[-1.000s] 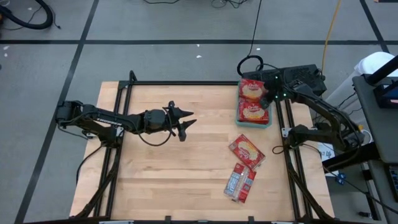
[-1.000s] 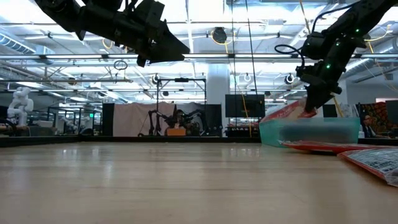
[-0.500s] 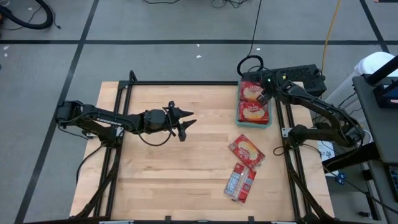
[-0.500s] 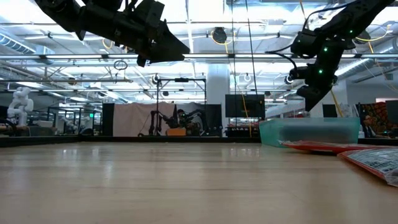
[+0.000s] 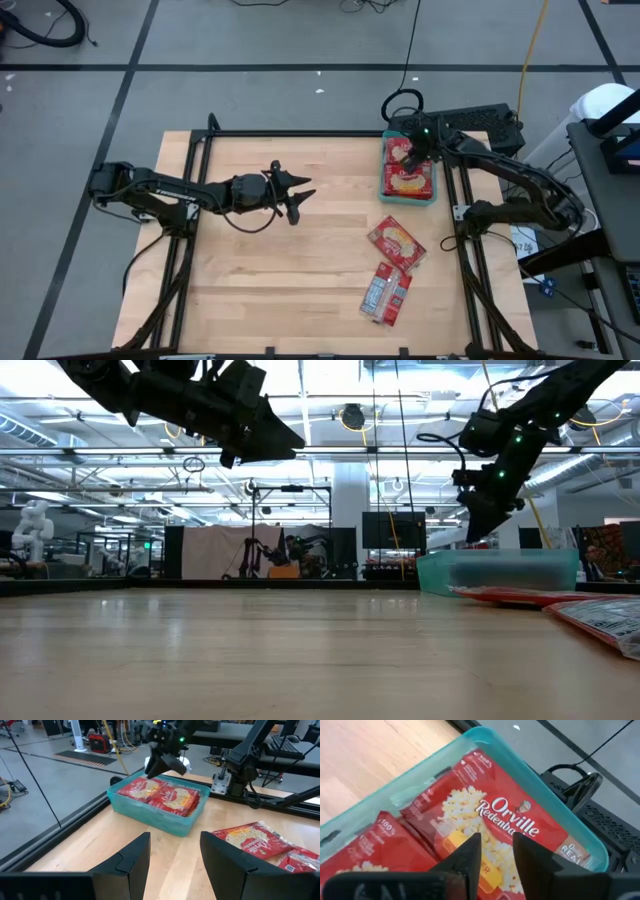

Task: Sort popcorn bags into baskets
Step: Put the top red popcorn bag into the green bin

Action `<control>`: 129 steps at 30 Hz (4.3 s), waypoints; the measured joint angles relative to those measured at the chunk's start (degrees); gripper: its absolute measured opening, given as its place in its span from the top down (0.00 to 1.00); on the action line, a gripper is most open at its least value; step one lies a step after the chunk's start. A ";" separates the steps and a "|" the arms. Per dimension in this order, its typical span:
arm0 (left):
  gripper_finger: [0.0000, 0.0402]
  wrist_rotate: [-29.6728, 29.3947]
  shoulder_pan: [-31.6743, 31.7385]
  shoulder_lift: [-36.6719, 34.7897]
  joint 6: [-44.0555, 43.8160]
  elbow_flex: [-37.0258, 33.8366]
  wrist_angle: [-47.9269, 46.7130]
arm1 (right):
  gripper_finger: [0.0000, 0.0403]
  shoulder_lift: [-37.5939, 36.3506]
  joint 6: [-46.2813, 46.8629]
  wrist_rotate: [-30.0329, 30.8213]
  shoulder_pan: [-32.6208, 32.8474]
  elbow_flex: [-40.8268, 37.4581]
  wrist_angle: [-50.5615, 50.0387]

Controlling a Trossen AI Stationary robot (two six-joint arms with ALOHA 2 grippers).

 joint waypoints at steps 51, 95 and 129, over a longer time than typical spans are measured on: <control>0.57 18.38 -3.60 55.78 -13.46 42.40 -3.71 | 0.77 -20.34 13.84 12.48 52.04 -0.06 -13.43; 0.99 16.86 -0.90 28.03 33.91 42.29 -37.89 | 0.55 10.89 0.29 -7.35 47.82 18.43 -15.75; 0.76 4.75 0.71 22.47 6.74 23.30 -30.04 | 0.96 -13.64 14.35 2.05 48.64 -8.84 19.29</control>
